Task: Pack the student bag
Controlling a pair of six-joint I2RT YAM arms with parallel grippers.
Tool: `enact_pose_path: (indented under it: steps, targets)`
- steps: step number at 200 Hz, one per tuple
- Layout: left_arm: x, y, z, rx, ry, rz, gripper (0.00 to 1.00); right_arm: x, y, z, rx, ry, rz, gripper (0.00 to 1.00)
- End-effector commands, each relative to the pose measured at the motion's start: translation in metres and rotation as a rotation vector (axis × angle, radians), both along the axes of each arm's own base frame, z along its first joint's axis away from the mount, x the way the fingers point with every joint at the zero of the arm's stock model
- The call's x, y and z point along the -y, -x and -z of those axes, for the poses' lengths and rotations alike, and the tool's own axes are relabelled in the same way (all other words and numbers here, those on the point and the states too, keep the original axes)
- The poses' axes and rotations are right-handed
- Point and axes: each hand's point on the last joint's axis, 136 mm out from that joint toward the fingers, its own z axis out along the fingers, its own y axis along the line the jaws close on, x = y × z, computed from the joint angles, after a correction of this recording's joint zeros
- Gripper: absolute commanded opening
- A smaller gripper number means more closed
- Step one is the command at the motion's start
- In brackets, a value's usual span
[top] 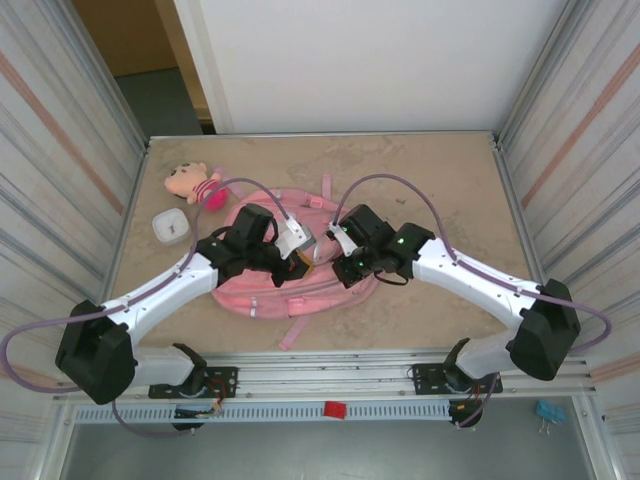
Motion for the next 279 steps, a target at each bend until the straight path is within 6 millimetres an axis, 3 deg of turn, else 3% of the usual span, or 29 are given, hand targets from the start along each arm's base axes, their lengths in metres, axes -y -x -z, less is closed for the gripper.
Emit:
enact_pose_path:
  steps: [1,28,69,77,106,130,148,167,190,205,234,279]
  targets:
    - [-0.012,0.003,-0.006,0.022,-0.017,-0.019,0.00,0.036,-0.016,-0.002,0.009,0.017,0.121,0.00]
    - [-0.019,0.009,0.002,0.034,-0.053,-0.009,0.00,0.056,-0.026,0.000,-0.014,0.010,0.174,0.00]
    - [-0.025,0.014,0.005,0.046,-0.068,-0.009,0.01,0.047,-0.030,0.000,-0.033,-0.041,0.156,0.00]
    - [-0.025,0.012,0.003,0.032,-0.061,-0.035,0.06,0.045,-0.029,0.000,-0.039,-0.050,0.153,0.00]
    - [-0.031,0.003,-0.013,-0.085,0.022,-0.267,0.45,0.040,-0.025,-0.001,-0.042,-0.072,0.156,0.00]
    - [-0.072,-0.007,-0.016,-0.194,0.059,-0.663,0.63,0.040,-0.022,0.000,-0.049,-0.099,0.168,0.00]
    - [-0.110,0.001,-0.007,-0.294,0.066,-0.940,0.71,0.038,-0.020,-0.001,-0.054,-0.119,0.177,0.00]
    - [-0.139,0.022,0.011,-0.420,0.054,-1.140,0.76,0.036,-0.017,-0.001,-0.057,-0.126,0.175,0.00]
    - [-0.148,0.042,0.037,-0.554,0.065,-1.236,0.79,0.033,-0.012,0.003,-0.064,-0.119,0.164,0.00]
    - [-0.146,0.044,0.055,-0.592,0.096,-1.257,0.79,0.031,-0.010,0.005,-0.065,-0.118,0.163,0.00]
    - [-0.138,0.024,0.071,-0.582,0.198,-1.275,0.76,0.025,-0.002,0.008,-0.070,-0.109,0.154,0.00]
    - [-0.129,-0.034,0.064,-0.558,0.248,-1.263,0.75,0.007,0.020,0.010,-0.054,-0.085,0.139,0.00]
